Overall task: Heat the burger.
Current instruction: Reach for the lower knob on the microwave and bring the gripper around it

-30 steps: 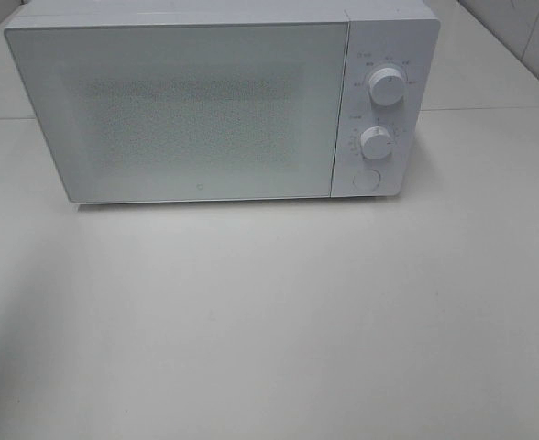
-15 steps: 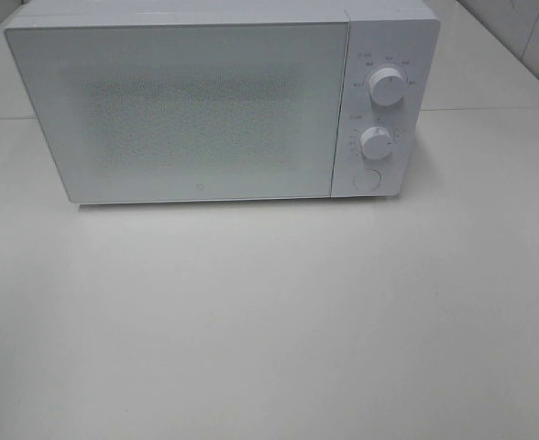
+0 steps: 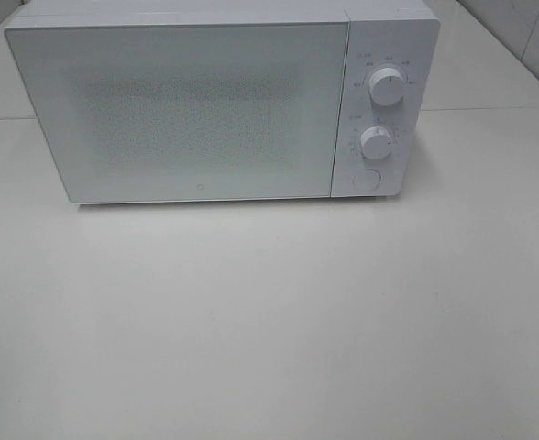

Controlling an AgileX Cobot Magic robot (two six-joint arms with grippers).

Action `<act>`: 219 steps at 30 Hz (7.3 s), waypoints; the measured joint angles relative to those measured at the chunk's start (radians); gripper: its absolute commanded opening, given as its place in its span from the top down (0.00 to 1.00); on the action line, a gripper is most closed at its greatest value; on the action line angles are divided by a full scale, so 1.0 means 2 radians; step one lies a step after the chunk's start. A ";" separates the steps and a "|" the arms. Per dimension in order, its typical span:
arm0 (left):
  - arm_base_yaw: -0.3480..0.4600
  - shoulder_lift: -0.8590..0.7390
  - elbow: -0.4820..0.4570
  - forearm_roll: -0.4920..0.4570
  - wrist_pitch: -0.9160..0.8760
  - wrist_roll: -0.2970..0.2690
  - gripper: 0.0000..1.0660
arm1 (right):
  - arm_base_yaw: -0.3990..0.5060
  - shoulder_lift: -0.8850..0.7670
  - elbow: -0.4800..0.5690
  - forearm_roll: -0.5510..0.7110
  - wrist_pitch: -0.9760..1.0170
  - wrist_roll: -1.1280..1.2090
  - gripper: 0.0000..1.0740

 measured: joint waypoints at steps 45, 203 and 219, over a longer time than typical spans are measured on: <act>0.000 -0.001 0.021 0.006 -0.055 0.021 1.00 | 0.000 0.369 -0.009 0.000 -0.419 -0.001 0.32; 0.000 -0.001 0.021 0.007 -0.055 0.021 1.00 | 0.118 1.033 -0.093 0.212 -1.085 -0.052 0.35; 0.000 -0.001 0.021 0.007 -0.055 0.021 1.00 | 0.118 1.033 -0.095 0.223 -1.080 -0.052 0.73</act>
